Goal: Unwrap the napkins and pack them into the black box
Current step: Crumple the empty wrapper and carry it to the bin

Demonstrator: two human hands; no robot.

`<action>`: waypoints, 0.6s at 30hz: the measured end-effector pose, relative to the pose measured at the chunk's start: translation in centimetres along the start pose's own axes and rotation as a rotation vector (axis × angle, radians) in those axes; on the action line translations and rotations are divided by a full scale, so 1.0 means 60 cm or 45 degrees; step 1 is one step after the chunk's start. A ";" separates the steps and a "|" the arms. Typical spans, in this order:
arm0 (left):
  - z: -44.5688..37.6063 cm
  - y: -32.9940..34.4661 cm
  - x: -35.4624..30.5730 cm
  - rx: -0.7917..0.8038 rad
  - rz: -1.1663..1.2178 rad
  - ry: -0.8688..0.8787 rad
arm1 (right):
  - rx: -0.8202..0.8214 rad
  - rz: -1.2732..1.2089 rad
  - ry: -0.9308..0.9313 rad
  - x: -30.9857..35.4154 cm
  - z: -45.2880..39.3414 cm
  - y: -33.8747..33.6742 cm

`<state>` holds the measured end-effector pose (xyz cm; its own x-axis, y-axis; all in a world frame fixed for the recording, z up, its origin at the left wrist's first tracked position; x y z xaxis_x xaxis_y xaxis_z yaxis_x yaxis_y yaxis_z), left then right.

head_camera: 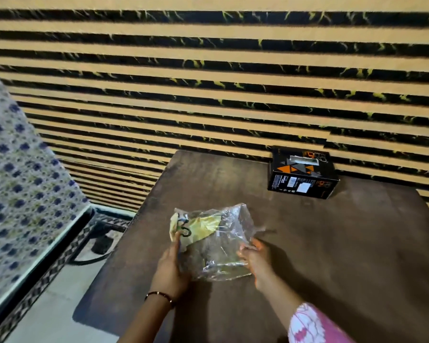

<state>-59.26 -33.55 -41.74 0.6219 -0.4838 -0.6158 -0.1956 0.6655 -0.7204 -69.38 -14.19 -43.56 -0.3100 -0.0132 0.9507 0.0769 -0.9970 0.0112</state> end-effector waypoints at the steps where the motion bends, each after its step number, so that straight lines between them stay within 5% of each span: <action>1: 0.006 0.009 -0.015 0.042 0.010 0.061 | 0.024 0.038 -0.058 0.004 0.004 0.001; 7: 0.037 0.089 -0.090 0.392 0.211 0.306 | 0.373 -0.004 -0.067 0.009 0.081 0.035; 11: 0.032 0.116 -0.091 0.404 0.245 0.228 | 0.582 -0.150 0.109 -0.005 0.087 0.017; 14: 0.023 0.108 -0.092 0.272 0.139 0.186 | 0.533 -0.179 0.118 -0.009 0.088 -0.010; 18: 0.012 0.111 -0.100 0.313 0.142 0.095 | 0.150 0.164 -0.317 -0.006 0.081 -0.050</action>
<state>-63.77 -25.81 -42.60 0.5474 -0.4342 -0.7154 -0.0646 0.8304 -0.5534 -64.91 -10.83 -42.41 -0.0494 -0.1051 0.9932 0.2144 -0.9724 -0.0922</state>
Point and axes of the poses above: each hand's wrist, its own z-axis away from the middle knuckle, its own y-axis out of the palm, x = y × z, the point moved 5 cm from there along -z, towards the middle knuckle, and after that the axes turned 15 degrees about -y, right-handed, at the moved point
